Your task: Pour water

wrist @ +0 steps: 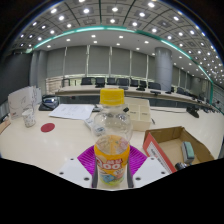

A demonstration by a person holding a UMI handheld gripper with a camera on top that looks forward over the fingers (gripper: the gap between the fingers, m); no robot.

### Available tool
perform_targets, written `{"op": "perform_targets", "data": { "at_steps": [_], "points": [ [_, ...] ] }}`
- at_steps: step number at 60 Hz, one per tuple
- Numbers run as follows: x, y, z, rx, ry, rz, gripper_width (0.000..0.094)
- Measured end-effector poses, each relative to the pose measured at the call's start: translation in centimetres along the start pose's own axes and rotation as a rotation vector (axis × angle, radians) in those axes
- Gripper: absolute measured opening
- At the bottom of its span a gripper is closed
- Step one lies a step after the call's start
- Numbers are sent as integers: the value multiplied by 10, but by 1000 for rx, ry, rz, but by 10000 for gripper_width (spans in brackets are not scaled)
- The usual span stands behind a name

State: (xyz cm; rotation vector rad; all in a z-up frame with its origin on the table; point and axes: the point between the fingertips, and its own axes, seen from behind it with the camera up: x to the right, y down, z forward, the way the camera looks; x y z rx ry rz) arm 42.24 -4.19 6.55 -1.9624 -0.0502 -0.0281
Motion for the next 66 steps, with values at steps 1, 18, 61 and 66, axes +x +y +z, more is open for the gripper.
{"op": "perform_targets", "data": {
  "at_steps": [1,18,61,66],
  "points": [
    [-1,-2,0,-1,3,-6,404],
    [-38,-81,15,24,119,-180,387],
    [-359,-220,126,123,410,-1679,387],
    [-379,-216,141,147,428,-1838,387]
  ]
}}
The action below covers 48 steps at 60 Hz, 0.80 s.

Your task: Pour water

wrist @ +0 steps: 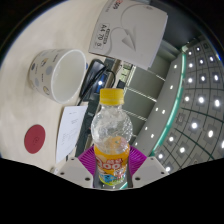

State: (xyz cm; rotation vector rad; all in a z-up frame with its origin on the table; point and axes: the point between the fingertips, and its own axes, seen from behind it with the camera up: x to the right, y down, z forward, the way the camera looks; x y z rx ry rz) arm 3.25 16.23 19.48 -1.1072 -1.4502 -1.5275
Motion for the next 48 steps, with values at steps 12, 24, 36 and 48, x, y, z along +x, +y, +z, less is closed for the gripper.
{"op": "perform_targets", "data": {
  "at_steps": [12,24,36,48],
  "points": [
    [-9,-22,11,51,10,-167,386],
    [-2,-10,11,44,-23,-15,388],
    [26,20,-6,25,-87,511,388],
    [18,21,-20,100,-242,1078,395]
  ]
}}
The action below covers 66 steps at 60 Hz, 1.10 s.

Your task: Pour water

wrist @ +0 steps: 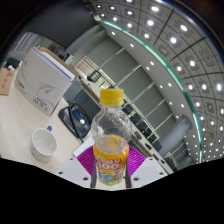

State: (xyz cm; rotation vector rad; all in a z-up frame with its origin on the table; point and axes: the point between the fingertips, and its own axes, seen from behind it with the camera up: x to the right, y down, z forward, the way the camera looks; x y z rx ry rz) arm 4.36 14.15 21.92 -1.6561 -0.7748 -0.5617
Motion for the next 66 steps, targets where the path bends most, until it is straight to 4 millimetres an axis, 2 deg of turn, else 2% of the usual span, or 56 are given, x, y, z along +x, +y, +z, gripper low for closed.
{"op": "perform_targets", "data": {
  "at_steps": [9,10,15,16,17,30,33,42,45,49,52,57,62,66],
  "points": [
    [-37,30,9,9,-154,350,393],
    [-48,32,14,10,-165,385,392],
    [-59,56,17,-5,-230,517,393],
    [-62,61,19,-10,-241,540,392],
    [-74,64,25,-15,-252,562,392],
    [-103,117,37,-83,-322,743,399],
    [-102,116,33,-52,-313,761,409],
    [-101,117,30,-37,-311,757,527],
    [-105,120,29,-70,-324,760,642],
    [-108,122,19,-106,-338,769,875],
    [-104,126,11,-136,-319,765,832],
    [-95,125,-12,-173,-291,738,867],
    [-87,116,-48,-215,-267,717,861],
    [-80,105,-86,-256,-246,710,860]
  ]
}}
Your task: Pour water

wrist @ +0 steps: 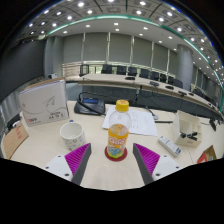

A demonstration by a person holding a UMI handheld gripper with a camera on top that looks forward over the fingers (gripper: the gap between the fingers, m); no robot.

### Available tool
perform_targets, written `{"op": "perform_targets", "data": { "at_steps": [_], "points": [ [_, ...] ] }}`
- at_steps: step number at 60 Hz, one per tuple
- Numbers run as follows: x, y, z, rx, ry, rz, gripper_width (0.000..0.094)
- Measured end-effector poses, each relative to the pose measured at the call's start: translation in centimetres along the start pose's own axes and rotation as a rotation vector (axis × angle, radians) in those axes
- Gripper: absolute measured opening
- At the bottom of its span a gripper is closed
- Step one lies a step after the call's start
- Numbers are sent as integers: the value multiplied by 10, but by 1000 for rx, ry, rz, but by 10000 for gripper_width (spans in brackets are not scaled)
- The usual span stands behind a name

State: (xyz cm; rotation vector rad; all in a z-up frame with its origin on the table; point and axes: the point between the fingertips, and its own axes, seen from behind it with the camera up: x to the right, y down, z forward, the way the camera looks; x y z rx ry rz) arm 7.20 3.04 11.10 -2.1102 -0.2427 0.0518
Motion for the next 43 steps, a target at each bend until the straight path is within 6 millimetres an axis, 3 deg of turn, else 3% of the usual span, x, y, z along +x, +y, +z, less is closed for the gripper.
{"op": "perform_targets", "data": {
  "at_steps": [13,21,31,43],
  "points": [
    [-43,14,-144,-88,117,8,858],
    [-83,24,-211,-88,127,9,857],
    [-116,41,-263,-92,107,14,855],
    [-115,48,-286,-89,151,-8,857]
  ]
}}
